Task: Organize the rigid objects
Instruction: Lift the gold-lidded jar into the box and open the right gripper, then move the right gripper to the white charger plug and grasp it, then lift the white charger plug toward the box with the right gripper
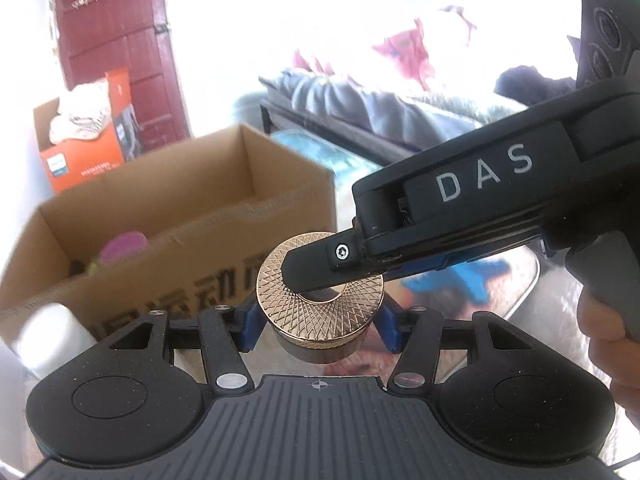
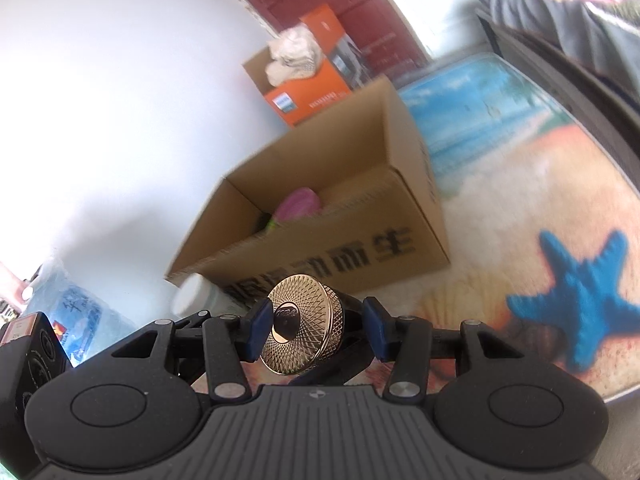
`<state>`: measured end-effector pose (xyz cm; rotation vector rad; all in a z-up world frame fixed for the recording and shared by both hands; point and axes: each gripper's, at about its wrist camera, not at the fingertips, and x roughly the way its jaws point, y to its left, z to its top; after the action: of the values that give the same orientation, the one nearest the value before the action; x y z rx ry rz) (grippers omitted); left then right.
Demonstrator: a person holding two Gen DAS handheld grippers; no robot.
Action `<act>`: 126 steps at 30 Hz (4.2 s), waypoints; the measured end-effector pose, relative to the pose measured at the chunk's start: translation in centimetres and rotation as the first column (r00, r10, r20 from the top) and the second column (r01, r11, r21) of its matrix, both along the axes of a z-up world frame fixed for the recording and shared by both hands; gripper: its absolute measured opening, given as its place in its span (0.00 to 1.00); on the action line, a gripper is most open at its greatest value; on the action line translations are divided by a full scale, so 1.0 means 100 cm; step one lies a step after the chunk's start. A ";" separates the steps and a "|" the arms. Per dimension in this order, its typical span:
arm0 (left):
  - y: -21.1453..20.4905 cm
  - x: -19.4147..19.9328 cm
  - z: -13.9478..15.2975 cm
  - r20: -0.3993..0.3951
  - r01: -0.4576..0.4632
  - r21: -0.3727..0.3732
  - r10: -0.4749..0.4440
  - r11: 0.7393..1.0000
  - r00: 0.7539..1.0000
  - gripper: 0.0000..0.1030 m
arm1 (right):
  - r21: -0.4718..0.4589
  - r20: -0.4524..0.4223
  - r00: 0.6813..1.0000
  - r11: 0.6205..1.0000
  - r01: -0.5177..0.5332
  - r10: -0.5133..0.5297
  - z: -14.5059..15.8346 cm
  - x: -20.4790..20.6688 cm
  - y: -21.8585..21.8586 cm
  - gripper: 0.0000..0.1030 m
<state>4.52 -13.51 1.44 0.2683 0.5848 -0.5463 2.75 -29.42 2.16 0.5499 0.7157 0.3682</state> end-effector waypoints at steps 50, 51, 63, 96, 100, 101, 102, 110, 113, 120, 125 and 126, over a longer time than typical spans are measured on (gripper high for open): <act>0.015 0.284 -0.024 -0.581 -0.323 0.079 0.307 0.943 0.754 0.54 | -0.158 -0.390 0.899 0.948 -0.278 0.198 -0.011 0.317 0.065 0.52; 0.015 0.285 -0.025 -0.587 -0.327 0.082 0.311 0.941 0.748 0.55 | -0.173 -0.388 0.900 0.944 -0.281 0.197 -0.012 0.318 0.067 0.52; 0.028 0.254 0.014 -0.542 -0.333 -0.012 0.274 0.943 0.795 0.70 | -0.248 -0.215 0.963 0.945 -0.213 0.161 0.030 0.285 0.063 0.55; 0.065 0.001 -0.041 -0.169 -0.296 -0.046 0.285 0.954 0.944 0.62 | 0.009 -0.112 0.979 0.985 -0.172 0.172 -0.029 0.072 0.086 0.56; 0.066 0.012 -0.048 -0.168 -0.308 -0.049 0.296 0.950 0.940 0.56 | -0.015 -0.138 0.973 0.982 -0.190 0.186 -0.035 0.084 0.095 0.53; 0.065 0.012 -0.049 -0.173 -0.309 -0.050 0.297 0.950 0.939 0.54 | -0.017 -0.145 0.971 0.980 -0.196 0.192 -0.037 0.087 0.097 0.52; 0.065 0.015 -0.049 -0.173 -0.311 -0.049 0.298 0.949 0.939 0.51 | -0.018 -0.151 0.969 0.979 -0.201 0.196 -0.038 0.091 0.099 0.52; 0.061 0.025 -0.051 -0.172 -0.314 -0.063 0.300 0.947 0.938 0.45 | 0.017 -0.201 0.955 0.976 -0.219 0.217 -0.052 0.107 0.106 0.46; 0.061 0.024 -0.049 -0.176 -0.307 -0.069 0.292 0.949 0.940 0.45 | 0.041 -0.212 0.954 0.977 -0.209 0.213 -0.055 0.107 0.105 0.46; 0.060 0.020 -0.045 -0.189 -0.286 -0.082 0.267 0.955 0.945 0.45 | 0.062 -0.227 0.956 0.982 -0.178 0.188 -0.057 0.100 0.095 0.46; 0.053 0.021 -0.044 -0.191 -0.266 -0.078 0.247 0.961 0.950 0.45 | 0.066 -0.231 0.958 0.985 -0.160 0.171 -0.057 0.090 0.087 0.46; 0.054 0.021 -0.043 -0.191 -0.260 -0.077 0.242 0.963 0.951 0.45 | 0.067 -0.232 0.958 0.986 -0.156 0.167 -0.058 0.087 0.086 0.46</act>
<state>6.62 -8.16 -2.90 0.0457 0.7522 -0.3534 11.50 -20.85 -3.62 0.5883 0.9885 0.4777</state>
